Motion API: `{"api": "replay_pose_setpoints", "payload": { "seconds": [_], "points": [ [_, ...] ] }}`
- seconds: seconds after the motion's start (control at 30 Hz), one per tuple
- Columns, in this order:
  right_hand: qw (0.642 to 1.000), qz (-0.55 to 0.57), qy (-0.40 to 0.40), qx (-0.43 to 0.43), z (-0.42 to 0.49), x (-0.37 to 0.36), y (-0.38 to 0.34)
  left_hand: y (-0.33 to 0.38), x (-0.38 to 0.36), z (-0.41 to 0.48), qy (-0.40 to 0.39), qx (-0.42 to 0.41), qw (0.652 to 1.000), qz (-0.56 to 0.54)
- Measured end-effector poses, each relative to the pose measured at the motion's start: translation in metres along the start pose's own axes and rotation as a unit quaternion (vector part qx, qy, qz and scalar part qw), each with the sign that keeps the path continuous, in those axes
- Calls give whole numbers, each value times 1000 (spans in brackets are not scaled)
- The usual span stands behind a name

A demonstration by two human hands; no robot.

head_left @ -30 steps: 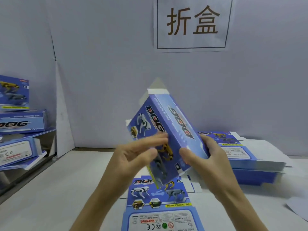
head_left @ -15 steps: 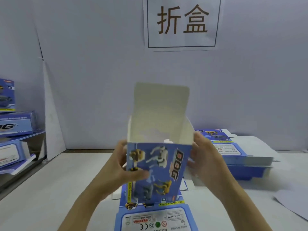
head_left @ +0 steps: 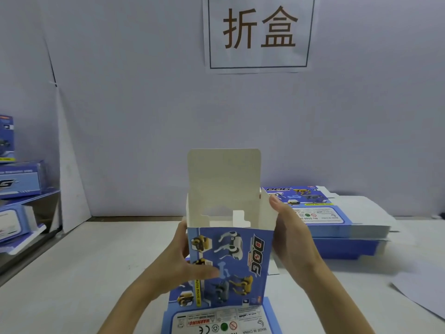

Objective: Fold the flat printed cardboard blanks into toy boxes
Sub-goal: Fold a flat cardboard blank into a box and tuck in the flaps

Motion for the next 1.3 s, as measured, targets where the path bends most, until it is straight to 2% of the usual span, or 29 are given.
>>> {"api": "replay_pose_setpoints", "payload": {
  "seconds": [0.27, 0.37, 0.47, 0.5, 0.57, 0.67, 0.77, 0.83, 0.87, 0.9, 0.93, 1.0, 1.03, 1.07, 1.13, 1.17, 1.3],
  "points": [
    [998, 14, 23, 54, -6, -11, -4, 6, 0, -3, -5, 5, 1000, 14],
    [990, -73, 95, 69, -6, 0, -12, 16, 0, -5, -15, -9, 998, 64],
    [968, -154, 186, 75, -8, 24, -22, 25, -5, -5, -28, -33, 995, 89],
    [967, -164, 185, 67, -8, 29, -24, 25, -6, -5, -30, -32, 995, 92],
    [982, -137, 128, 24, -7, 30, -21, 22, -4, -5, -26, -27, 995, 93],
    [997, -21, 68, -25, -2, 25, -5, 18, 3, -7, -12, -9, 995, 103],
    [984, 114, 25, -135, 1, 21, 17, 15, 4, -7, -5, -2, 997, 77],
    [976, 105, -3, -193, -1, 20, 20, 15, 2, -6, -8, -3, 998, 63],
    [977, 63, 17, -202, -1, 24, 17, 14, 2, -5, -11, -6, 999, 53],
    [981, -1, 60, -183, 0, 31, 12, 13, 2, -5, -13, -10, 999, 44],
    [982, -73, 118, -127, 1, 39, 4, 13, 2, -5, -15, -13, 999, 42],
    [957, -184, 218, 53, -4, 43, -19, 13, 2, -4, -14, -15, 998, 53],
    [937, -224, 234, 131, -9, 36, -26, 12, 2, -3, -12, -16, 998, 56],
    [921, -262, 233, 172, -12, 24, -26, 12, 2, -3, -9, -15, 998, 53],
    [905, -314, 218, 186, -16, -1, -11, 10, 3, -3, -1, -12, 999, 51],
    [909, -314, 209, 177, -17, -11, -3, 10, 2, -3, -1, -14, 999, 52],
    [942, -218, 200, 156, -14, -12, 3, 12, -1, -5, -12, -11, 999, 46]
  ]
}}
Point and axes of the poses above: each hand's wrist, its own z-axis towards the middle knuckle, its own x-axis out of the back of the hand, y = z × x, the point moved 5 cm from there along z, towards the middle knuckle, and after that the axes turned 7 degrees about -x, right-handed, at the moved point
